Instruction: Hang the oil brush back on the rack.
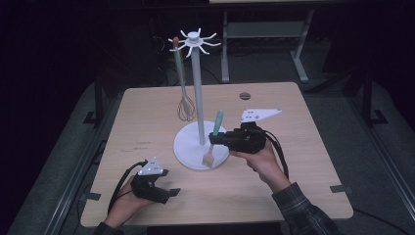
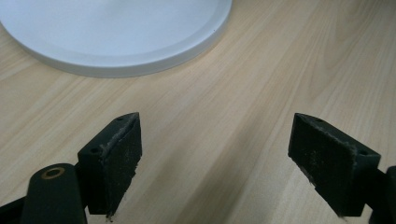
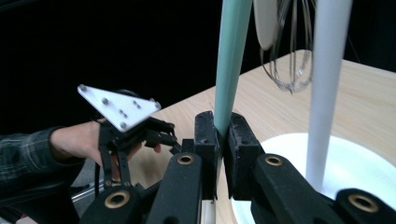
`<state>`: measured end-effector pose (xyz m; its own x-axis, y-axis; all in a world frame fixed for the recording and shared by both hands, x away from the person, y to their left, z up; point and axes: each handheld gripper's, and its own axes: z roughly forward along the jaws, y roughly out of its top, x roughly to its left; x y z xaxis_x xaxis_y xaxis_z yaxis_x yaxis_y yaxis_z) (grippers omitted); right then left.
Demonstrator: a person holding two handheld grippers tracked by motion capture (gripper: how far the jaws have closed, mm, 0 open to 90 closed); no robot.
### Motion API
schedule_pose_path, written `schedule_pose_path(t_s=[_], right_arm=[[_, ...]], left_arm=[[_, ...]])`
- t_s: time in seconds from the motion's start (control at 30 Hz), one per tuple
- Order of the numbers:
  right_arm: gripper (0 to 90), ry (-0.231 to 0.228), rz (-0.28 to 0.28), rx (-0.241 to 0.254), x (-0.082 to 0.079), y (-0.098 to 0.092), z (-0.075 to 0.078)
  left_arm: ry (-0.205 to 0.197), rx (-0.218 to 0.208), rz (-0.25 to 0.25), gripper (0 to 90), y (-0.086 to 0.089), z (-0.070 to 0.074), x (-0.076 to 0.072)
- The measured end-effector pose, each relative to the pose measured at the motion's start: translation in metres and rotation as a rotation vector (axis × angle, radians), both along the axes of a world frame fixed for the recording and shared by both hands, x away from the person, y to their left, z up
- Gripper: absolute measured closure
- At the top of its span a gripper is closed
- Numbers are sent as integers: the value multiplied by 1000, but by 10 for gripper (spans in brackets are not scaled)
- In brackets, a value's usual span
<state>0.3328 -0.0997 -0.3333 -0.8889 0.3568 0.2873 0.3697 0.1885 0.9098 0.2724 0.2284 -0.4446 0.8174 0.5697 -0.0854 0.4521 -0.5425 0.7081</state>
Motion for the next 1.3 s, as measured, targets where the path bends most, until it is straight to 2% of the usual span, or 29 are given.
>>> schedule_pose_path(t_s=[0.03, 0.2, 0.27, 0.33, 0.4, 0.5, 0.53, 0.57, 0.6, 0.63, 0.73, 0.77, 1.07, 1.2, 1.3], right_arm=[[848, -8, 11, -4, 2, 3, 8], [848, -22, 36, -8, 5, 10, 23], [848, -44, 50, -9, 7, 13, 31], [847, -59, 59, -2, 9, 17, 42], [848, -66, 62, -1, 10, 19, 46], [848, -92, 77, 15, 14, 26, 64], [848, -92, 77, 15, 14, 26, 64], [847, -104, 78, 25, 17, 30, 73], [847, -104, 78, 25, 17, 30, 73], [848, -111, 90, 28, 19, 34, 82], [848, -123, 98, 26, 22, 39, 90], [848, -132, 102, 24, 26, 44, 97], [848, -142, 103, 30, 43, 59, 117], [848, -139, 102, 33, 48, 62, 118], [848, -126, 104, 53, 53, 62, 117]], left_arm=[[0, -1, 1, 173, 0, 0, -1], [-9, -9, -4, 174, 0, 2, -1], [-7, -9, -4, 175, 0, 2, -1], [-6, -18, -2, 175, 0, 2, -2], [-7, -12, -7, 175, 0, 2, -2], [-8, 1, -20, 175, 0, 2, -2], [-10, -2, -19, 175, 0, 2, -2], [-9, -3, -21, 175, 0, 2, -2], [-9, -3, -21, 175, 0, 2, -2], [4, -21, -11, 175, -1, 2, -3], [1, -21, -15, 175, -2, 1, -2], [1, -21, -16, 175, -2, 1, -3], [6, -24, -11, 175, -2, 2, -3], [5, -24, -11, 175, -2, 2, -3], [3, -26, -10, 176, -2, 2, -3]])
